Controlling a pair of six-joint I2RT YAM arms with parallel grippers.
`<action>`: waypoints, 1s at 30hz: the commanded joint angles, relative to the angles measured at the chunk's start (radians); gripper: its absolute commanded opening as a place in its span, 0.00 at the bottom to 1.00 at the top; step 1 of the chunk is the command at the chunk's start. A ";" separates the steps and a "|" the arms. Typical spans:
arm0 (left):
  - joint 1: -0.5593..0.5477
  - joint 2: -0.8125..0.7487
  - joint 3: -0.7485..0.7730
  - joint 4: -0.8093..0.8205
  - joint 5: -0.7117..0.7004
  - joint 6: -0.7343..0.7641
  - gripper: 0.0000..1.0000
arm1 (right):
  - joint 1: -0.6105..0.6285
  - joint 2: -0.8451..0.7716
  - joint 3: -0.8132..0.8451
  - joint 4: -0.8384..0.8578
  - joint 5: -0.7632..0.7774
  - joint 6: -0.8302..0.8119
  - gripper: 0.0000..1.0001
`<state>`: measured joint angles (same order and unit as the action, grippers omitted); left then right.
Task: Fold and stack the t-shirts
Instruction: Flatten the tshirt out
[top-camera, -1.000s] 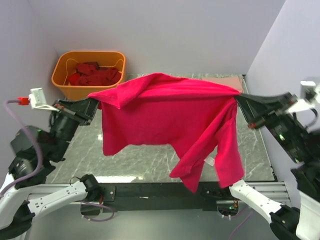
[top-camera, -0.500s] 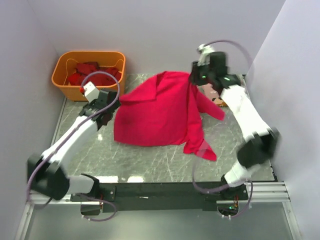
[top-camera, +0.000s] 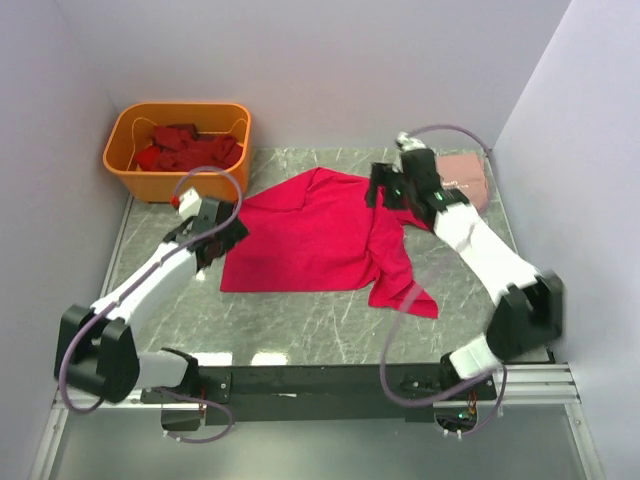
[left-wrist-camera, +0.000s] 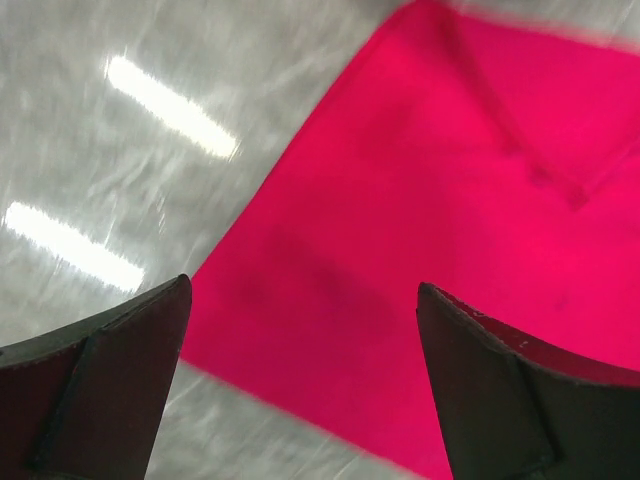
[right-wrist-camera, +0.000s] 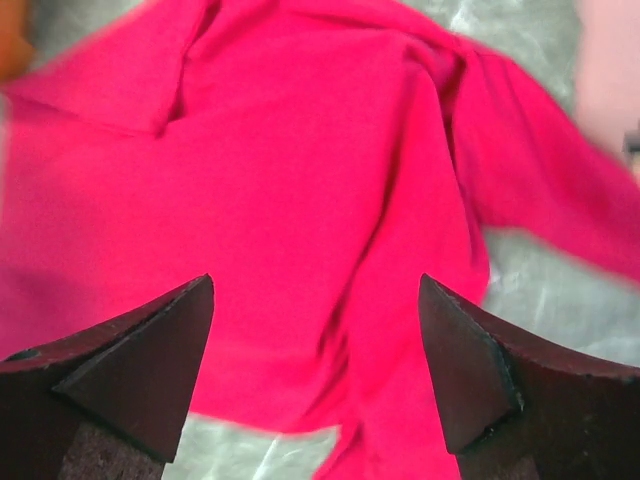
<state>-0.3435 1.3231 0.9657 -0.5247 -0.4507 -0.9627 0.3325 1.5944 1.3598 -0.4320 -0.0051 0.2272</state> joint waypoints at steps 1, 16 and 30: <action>0.003 -0.114 -0.122 0.041 0.110 -0.021 1.00 | -0.009 -0.204 -0.218 0.177 0.083 0.214 0.89; -0.003 -0.242 -0.406 0.054 0.132 -0.160 0.99 | -0.015 -0.580 -0.722 0.193 -0.018 0.376 0.90; 0.000 0.001 -0.352 0.092 0.087 -0.240 0.67 | -0.015 -0.700 -0.752 0.108 0.053 0.370 0.90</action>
<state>-0.3454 1.2850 0.6029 -0.4450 -0.3420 -1.1671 0.3218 0.9218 0.6182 -0.3000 0.0109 0.5949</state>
